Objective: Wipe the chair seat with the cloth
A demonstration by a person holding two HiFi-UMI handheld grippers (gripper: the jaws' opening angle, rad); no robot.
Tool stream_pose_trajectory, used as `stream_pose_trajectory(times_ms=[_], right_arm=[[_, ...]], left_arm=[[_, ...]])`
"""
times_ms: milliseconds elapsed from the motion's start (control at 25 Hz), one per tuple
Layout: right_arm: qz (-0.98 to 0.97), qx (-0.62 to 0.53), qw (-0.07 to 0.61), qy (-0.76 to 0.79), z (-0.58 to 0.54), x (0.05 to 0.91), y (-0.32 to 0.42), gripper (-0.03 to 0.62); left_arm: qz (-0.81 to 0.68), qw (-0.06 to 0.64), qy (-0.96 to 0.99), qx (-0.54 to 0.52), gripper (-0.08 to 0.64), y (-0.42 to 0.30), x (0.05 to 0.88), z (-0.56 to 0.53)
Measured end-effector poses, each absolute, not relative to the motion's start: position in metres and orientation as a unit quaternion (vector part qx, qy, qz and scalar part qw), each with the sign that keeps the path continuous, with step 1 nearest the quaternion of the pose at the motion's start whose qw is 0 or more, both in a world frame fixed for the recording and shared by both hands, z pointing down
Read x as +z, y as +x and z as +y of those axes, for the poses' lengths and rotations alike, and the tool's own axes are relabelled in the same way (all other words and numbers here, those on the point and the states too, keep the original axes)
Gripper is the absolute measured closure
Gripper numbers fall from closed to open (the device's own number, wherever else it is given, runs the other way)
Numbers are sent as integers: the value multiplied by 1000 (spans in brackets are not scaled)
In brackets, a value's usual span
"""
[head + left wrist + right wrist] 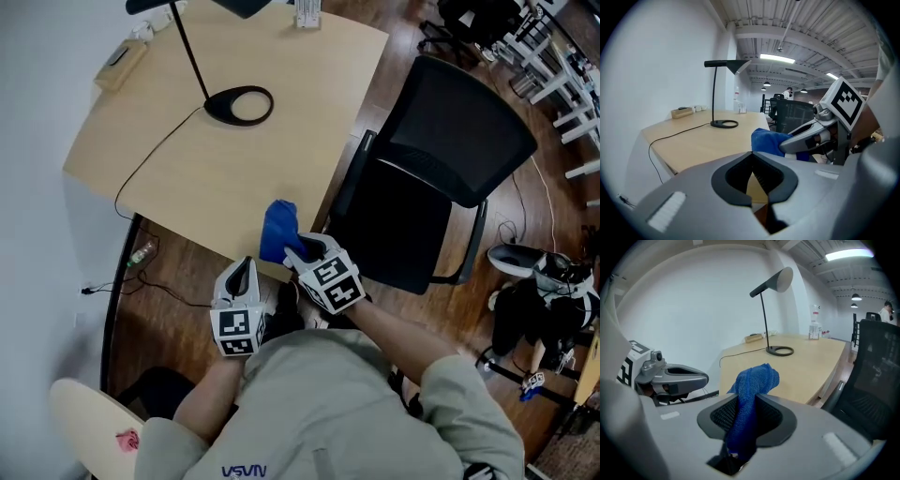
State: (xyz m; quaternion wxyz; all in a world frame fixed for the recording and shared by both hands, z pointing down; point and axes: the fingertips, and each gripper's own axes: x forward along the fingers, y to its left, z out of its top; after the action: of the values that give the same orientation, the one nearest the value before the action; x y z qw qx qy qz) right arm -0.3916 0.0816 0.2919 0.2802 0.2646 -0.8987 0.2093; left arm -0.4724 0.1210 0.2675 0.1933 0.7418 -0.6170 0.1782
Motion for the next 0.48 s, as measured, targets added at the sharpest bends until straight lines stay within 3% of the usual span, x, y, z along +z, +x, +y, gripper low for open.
stream_pose_trajectory(times_ms=[480], right_arm=[[-866,244,338,276,66,347,-444,495]], left_arm=[[-626,204,732,177,555,-533,277,125]])
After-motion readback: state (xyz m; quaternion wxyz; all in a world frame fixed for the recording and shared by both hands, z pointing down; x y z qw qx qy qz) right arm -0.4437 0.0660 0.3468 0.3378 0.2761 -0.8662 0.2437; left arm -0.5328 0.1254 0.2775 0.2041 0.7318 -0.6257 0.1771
